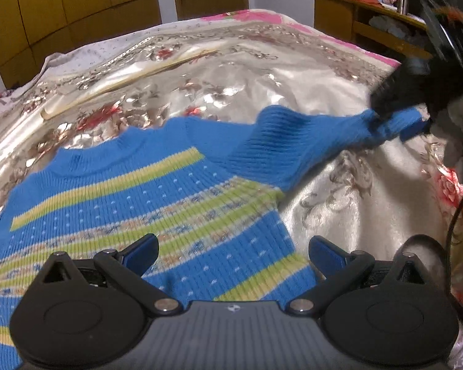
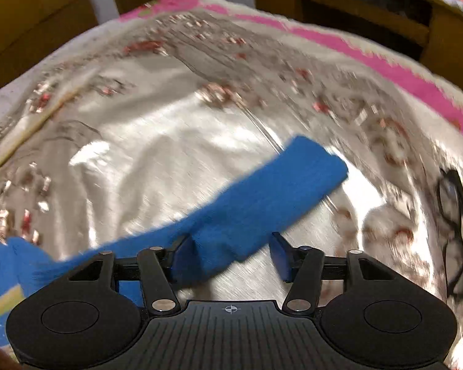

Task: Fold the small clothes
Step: 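Move the right tool to the sweater sleeve and grasp its cuff, then lift the sleeve with the right tool and fold it across the sweater body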

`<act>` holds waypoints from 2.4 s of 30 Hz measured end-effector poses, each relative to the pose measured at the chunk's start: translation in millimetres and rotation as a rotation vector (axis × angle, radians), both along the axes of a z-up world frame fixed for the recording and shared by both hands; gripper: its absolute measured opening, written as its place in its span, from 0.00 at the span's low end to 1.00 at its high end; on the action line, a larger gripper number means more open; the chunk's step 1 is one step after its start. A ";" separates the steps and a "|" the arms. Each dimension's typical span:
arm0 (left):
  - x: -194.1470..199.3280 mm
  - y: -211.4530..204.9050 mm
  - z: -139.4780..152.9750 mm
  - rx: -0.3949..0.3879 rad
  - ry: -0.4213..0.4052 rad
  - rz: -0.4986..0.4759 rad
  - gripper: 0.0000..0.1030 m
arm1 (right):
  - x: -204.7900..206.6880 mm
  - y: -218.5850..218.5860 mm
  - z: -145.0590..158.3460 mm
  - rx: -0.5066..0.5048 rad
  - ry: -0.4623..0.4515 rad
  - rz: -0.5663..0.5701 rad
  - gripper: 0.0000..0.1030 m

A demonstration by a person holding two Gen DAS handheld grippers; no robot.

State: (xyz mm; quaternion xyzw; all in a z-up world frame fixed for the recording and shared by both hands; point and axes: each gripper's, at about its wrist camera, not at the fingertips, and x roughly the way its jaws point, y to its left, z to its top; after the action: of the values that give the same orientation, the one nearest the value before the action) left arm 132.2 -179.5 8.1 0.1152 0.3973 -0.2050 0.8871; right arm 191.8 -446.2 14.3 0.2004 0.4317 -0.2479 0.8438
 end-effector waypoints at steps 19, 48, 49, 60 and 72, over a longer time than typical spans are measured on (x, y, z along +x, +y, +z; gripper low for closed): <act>-0.3 52.8 -1.9 -0.084 0.002 0.079 1.00 | 21.7 -3.4 22.7 -0.018 -0.026 -0.115 0.65; -33.3 227.2 4.1 -0.033 -0.082 0.346 1.00 | 14.7 285.5 53.0 -0.047 -0.308 0.772 0.58; -31.1 228.4 2.1 -0.045 -0.070 0.347 1.00 | 10.3 281.7 47.3 -0.074 -0.290 0.760 0.58; -26.5 219.1 -11.5 0.001 -0.056 0.341 1.00 | -18.5 233.8 -18.2 -0.335 -0.065 0.743 0.53; -24.2 206.2 -8.0 0.035 -0.073 0.328 1.00 | -20.9 195.2 -17.1 -0.311 -0.032 0.599 0.26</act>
State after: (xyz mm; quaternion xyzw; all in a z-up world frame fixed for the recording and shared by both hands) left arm 108.0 26.7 0.2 0.0716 0.3816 -0.0464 0.9204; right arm 170.9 -250.9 -2.8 -0.0628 0.4149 -0.0485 0.9064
